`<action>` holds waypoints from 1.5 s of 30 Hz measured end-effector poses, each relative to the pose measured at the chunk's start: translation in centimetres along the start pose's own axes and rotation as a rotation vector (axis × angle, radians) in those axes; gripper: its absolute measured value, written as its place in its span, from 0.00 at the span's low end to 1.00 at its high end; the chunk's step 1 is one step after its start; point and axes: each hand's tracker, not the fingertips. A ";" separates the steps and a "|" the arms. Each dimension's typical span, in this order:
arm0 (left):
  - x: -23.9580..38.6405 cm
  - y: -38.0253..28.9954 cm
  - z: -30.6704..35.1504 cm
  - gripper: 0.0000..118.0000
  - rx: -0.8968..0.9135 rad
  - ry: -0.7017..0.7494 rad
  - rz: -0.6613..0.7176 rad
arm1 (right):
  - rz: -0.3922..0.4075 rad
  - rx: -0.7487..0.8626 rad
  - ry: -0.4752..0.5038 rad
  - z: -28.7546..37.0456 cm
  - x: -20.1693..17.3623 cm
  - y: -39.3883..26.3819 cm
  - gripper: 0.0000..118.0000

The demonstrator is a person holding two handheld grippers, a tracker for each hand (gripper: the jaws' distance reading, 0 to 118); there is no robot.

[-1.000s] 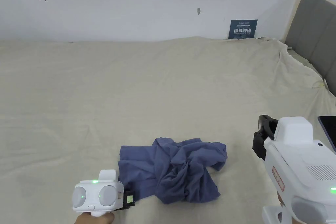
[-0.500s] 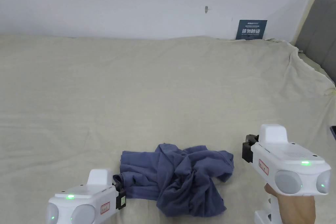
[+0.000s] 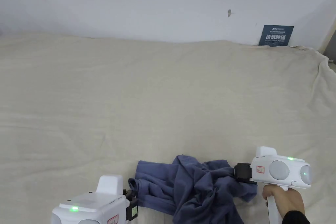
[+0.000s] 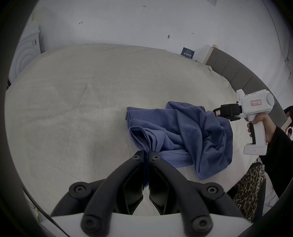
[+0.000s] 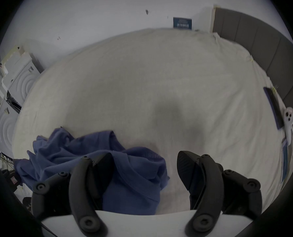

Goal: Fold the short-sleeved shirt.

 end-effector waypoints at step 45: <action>-4.5 33.7 16.7 0.02 0.603 0.237 0.040 | 0.150 0.771 -0.115 29.6 2.2 17.6 0.15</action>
